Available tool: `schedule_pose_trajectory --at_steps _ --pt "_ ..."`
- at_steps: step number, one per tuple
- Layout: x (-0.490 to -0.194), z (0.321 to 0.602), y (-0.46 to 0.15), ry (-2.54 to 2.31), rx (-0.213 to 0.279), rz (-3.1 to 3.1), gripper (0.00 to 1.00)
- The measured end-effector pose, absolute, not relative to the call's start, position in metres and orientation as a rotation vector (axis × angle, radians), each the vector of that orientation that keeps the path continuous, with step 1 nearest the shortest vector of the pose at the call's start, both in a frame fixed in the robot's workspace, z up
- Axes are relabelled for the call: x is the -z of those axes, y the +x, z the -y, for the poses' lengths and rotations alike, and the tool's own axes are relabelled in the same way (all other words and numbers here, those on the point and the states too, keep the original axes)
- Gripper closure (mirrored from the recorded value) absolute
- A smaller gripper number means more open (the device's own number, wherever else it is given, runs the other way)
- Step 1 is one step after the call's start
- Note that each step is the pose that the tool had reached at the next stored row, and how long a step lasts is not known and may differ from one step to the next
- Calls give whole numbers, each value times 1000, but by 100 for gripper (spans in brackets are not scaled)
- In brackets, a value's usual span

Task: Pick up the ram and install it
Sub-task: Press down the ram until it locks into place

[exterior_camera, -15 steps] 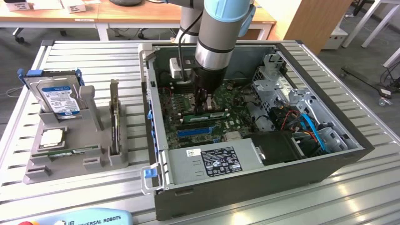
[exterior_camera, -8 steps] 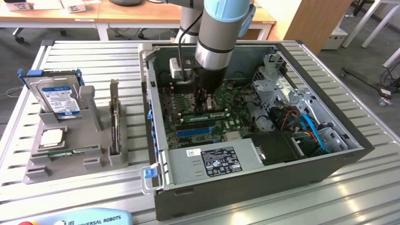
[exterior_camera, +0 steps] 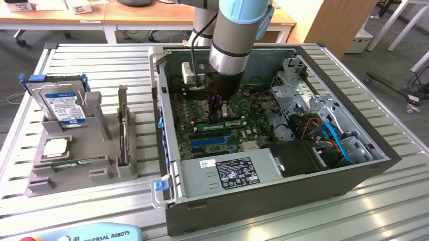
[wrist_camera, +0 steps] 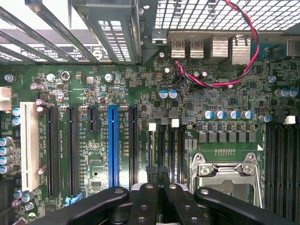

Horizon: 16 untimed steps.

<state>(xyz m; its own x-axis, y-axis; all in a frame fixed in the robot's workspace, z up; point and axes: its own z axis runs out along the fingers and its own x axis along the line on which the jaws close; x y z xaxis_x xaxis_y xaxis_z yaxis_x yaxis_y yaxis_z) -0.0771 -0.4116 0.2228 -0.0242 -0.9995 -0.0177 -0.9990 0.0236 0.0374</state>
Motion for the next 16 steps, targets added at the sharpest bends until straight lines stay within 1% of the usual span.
schedule_pose_trajectory --at_steps 10,16 --pt "-223 412 -77 2185 61 2238 90" --pt "-235 412 -77 2185 61 2238 90"
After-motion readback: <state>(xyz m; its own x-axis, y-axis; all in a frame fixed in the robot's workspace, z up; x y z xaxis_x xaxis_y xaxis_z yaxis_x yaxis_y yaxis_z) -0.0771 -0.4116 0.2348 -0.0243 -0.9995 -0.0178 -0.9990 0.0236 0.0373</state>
